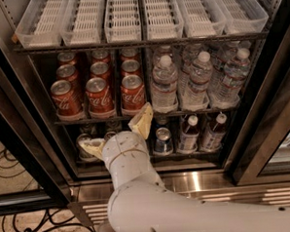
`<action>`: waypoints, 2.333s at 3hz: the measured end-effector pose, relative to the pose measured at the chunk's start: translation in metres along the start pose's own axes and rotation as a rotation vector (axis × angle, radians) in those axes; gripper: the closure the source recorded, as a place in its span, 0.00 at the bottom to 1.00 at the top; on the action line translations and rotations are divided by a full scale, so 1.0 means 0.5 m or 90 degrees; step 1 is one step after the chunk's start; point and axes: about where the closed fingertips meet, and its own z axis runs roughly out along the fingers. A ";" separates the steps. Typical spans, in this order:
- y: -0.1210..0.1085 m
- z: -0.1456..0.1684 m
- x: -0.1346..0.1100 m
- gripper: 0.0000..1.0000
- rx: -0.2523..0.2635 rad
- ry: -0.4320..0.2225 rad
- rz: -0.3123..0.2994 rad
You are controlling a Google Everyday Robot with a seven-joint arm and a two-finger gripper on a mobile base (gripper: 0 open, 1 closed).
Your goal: Pick coke can from middle shelf of fridge
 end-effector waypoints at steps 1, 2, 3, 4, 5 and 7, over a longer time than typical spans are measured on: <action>0.000 0.000 0.000 0.00 0.000 0.000 0.000; 0.005 0.007 -0.007 0.17 0.000 -0.010 -0.005; 0.016 0.015 -0.010 0.21 -0.007 -0.021 0.002; 0.036 0.027 -0.013 0.15 -0.021 -0.032 0.009; 0.063 0.047 -0.010 0.15 -0.039 -0.039 0.020; 0.106 0.095 -0.023 0.21 -0.055 -0.069 0.041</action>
Offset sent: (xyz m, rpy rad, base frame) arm 0.0079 0.0072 -0.0004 -0.0011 -0.0264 0.0113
